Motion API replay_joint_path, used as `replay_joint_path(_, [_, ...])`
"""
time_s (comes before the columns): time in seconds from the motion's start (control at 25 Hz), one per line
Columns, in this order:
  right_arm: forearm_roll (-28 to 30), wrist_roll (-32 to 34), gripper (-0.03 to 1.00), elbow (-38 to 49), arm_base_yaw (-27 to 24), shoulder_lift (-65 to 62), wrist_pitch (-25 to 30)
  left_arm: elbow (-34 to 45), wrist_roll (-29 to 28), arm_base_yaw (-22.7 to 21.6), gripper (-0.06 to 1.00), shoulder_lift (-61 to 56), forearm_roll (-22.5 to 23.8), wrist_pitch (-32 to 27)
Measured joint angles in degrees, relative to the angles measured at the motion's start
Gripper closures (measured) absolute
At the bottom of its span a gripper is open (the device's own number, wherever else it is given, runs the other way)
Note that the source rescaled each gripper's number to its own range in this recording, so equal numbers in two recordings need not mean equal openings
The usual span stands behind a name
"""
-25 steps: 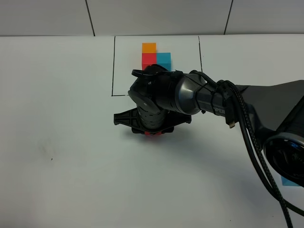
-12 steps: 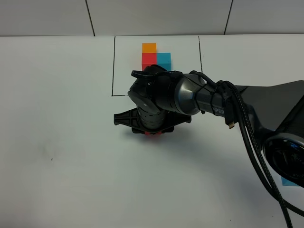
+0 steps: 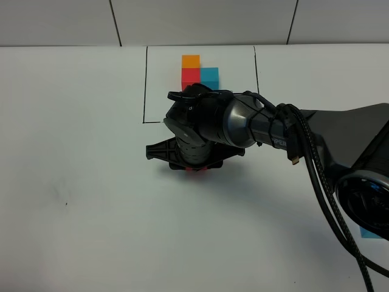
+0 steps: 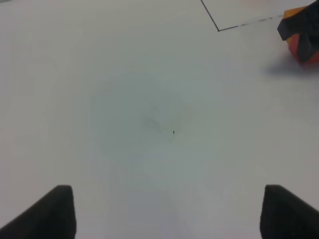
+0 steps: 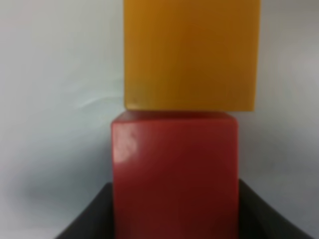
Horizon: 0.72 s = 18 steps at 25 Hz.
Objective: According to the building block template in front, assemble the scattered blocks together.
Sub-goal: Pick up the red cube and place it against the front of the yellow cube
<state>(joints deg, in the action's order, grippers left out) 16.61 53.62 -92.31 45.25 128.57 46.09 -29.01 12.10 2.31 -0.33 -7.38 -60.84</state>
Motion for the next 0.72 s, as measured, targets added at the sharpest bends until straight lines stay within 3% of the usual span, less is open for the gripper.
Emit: replay_joint_path(0.72, [0.21,1.28,0.96,0.0,0.0,0.0,-0.08,0.0,0.0,0.0,0.07,0.0,0.0,0.0])
